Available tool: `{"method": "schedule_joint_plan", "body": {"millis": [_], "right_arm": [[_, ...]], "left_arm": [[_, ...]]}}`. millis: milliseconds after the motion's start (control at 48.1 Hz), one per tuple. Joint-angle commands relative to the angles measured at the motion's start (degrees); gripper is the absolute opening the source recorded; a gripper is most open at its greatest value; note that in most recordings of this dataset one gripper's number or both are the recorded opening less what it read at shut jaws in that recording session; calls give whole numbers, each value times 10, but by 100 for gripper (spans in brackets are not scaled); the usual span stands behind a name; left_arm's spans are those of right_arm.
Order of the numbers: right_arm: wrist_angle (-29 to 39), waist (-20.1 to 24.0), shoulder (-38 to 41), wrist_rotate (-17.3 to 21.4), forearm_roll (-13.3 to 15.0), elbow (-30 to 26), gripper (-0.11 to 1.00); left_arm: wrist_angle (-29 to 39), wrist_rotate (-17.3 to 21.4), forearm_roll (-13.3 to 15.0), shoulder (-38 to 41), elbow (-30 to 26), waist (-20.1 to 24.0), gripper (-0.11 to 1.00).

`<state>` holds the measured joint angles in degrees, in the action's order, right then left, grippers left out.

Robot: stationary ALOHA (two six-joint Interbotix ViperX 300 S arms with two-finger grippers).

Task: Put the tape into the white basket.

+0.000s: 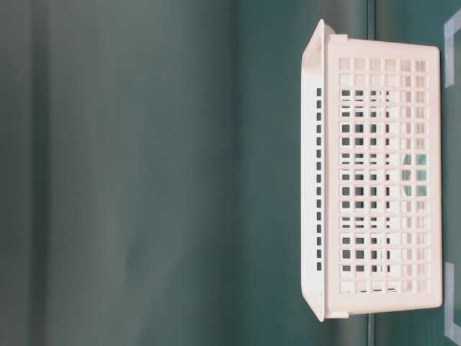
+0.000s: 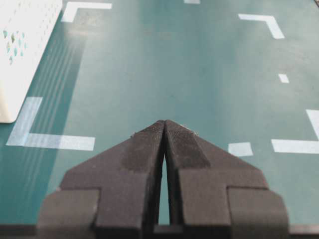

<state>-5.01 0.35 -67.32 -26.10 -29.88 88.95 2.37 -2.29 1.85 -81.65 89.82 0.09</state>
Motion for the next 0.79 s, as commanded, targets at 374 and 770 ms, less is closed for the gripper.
{"method": "schedule_joint_plan", "body": {"millis": [374,770], "right_arm": [[-3,1,-2,36,16,-7,99],[-3,1,-3,37,18,-7,99]], "left_arm": [[-3,2,0,4,-8,1,-11],[-3,2,0,4,-7,1,-11]]}}
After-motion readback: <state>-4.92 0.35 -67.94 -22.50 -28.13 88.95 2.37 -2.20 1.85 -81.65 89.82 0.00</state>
